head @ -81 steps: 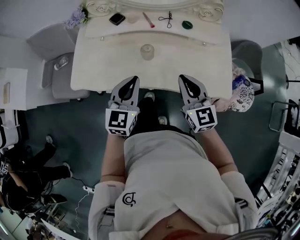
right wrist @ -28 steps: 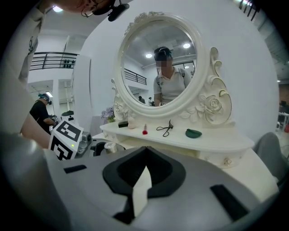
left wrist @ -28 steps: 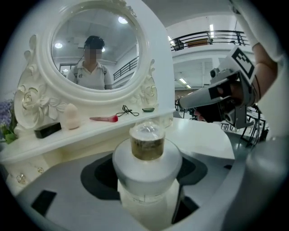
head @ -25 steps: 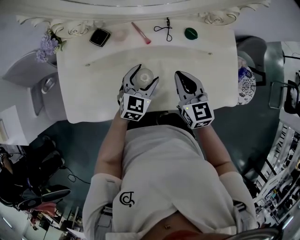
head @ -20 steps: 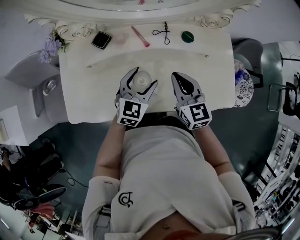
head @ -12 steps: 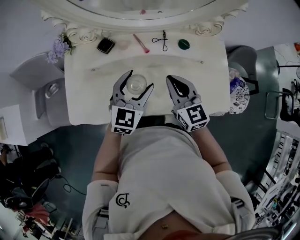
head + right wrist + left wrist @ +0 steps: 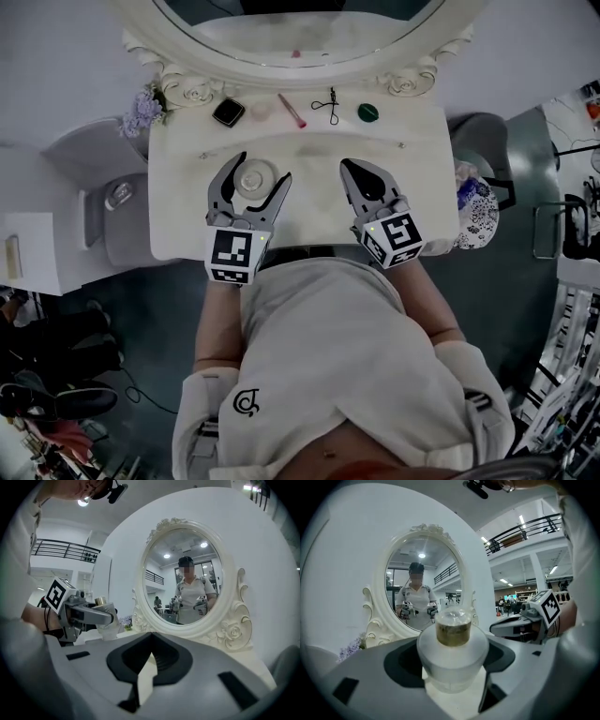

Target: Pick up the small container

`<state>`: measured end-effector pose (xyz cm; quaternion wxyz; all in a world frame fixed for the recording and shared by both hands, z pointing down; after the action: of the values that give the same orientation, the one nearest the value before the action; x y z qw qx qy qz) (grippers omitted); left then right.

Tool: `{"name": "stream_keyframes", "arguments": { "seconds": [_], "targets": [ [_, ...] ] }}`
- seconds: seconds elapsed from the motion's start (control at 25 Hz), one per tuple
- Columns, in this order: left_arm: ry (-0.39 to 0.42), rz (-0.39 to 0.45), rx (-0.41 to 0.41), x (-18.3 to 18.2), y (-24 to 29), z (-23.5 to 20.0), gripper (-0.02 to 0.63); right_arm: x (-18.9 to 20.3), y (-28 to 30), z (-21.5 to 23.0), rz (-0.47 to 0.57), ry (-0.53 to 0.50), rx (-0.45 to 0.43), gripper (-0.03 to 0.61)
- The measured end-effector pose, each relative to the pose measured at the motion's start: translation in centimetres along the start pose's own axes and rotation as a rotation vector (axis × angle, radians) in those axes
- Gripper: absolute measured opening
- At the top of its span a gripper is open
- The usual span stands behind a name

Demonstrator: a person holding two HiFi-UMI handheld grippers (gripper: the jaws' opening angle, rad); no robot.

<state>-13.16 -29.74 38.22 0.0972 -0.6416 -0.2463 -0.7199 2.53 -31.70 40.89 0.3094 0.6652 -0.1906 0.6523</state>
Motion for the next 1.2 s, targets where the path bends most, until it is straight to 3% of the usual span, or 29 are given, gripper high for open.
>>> {"name": "stream_keyframes", "arguments": {
  "seconds": [0.48,1.2],
  "targets": [
    [-0.013,0.051,-0.048,-3.5,-1.9,-2.1,0.35,-4.2,-0.7,0.5,0.124,-0.05,-0.014,0.006],
    [0.024,0.038,-0.012,-3.3,-1.3,-1.6,0.35,-4.0,-0.2,0.4,0.107,-0.109,0.011,0.005]
  ]
}}
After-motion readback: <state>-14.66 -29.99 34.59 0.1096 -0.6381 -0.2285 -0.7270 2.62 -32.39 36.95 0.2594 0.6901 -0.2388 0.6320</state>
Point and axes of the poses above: the fingertips, and each gripper's own axes: y forward along the fingers, z to its right, x out of its underside, the point moved 2 cm from there along -y, backward along the fingers, and after that the axes turned 2 degrees about x, right-handed, at the moved point
